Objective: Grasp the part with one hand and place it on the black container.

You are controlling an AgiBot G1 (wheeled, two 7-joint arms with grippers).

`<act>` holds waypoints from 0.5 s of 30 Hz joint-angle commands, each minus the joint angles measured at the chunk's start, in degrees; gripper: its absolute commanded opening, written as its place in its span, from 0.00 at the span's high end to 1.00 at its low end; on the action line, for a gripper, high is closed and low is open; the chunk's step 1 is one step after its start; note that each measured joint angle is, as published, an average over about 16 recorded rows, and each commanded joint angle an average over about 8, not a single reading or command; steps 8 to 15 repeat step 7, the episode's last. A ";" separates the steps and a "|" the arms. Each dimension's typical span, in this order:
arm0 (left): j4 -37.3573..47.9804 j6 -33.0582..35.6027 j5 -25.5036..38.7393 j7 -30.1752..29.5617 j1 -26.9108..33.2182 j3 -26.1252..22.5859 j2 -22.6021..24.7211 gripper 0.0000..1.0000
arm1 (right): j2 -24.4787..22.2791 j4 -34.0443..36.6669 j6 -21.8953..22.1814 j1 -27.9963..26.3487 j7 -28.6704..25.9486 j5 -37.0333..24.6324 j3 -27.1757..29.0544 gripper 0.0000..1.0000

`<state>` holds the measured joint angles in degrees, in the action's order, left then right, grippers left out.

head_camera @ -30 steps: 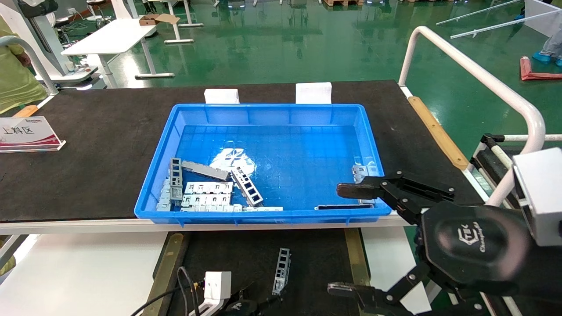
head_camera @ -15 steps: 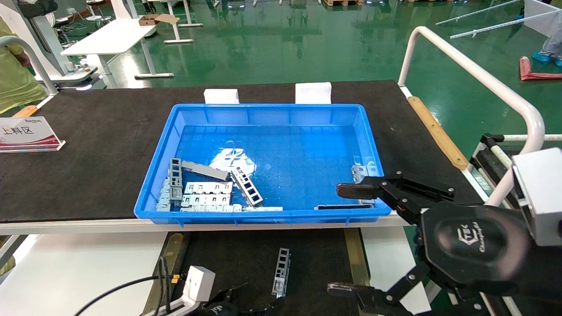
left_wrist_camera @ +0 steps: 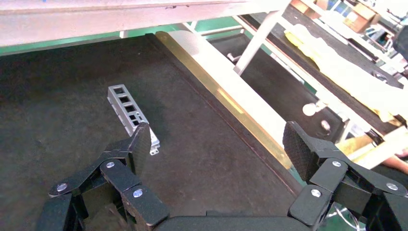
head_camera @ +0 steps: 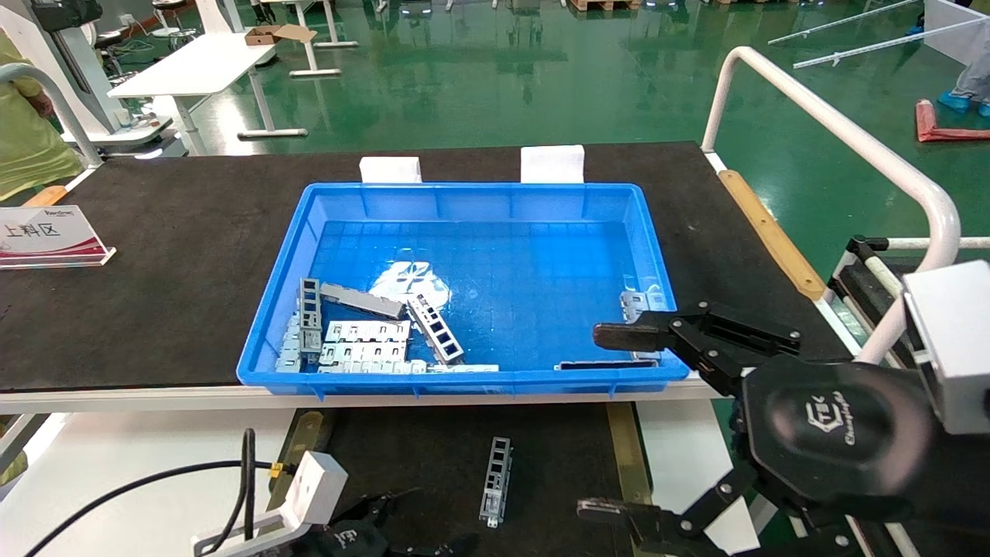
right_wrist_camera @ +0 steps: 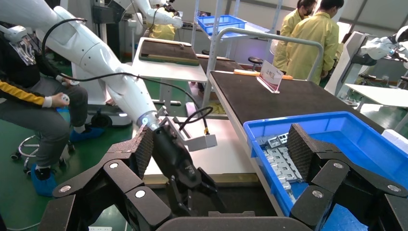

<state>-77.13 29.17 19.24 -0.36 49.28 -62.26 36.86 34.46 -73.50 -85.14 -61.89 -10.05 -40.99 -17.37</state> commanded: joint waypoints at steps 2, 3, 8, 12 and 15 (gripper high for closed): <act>-0.05 1.55 0.35 -0.23 0.66 -0.15 -1.39 0.00 | 0.00 0.00 0.00 0.00 0.00 0.01 -0.01 0.00; -0.05 1.81 0.42 -0.28 0.86 -0.14 -1.65 0.00 | 0.00 0.00 0.00 0.00 0.01 0.01 -0.01 0.00; -0.04 2.33 0.53 -0.46 1.38 -0.07 -2.18 0.00 | -0.01 0.00 0.01 0.00 0.01 0.01 -0.02 0.00; -0.04 2.33 0.53 -0.46 1.38 -0.07 -2.18 0.00 | -0.01 0.00 0.01 0.00 0.01 0.01 -0.02 0.00; -0.04 2.33 0.53 -0.46 1.38 -0.07 -2.18 0.00 | -0.01 0.00 0.01 0.00 0.01 0.01 -0.02 0.00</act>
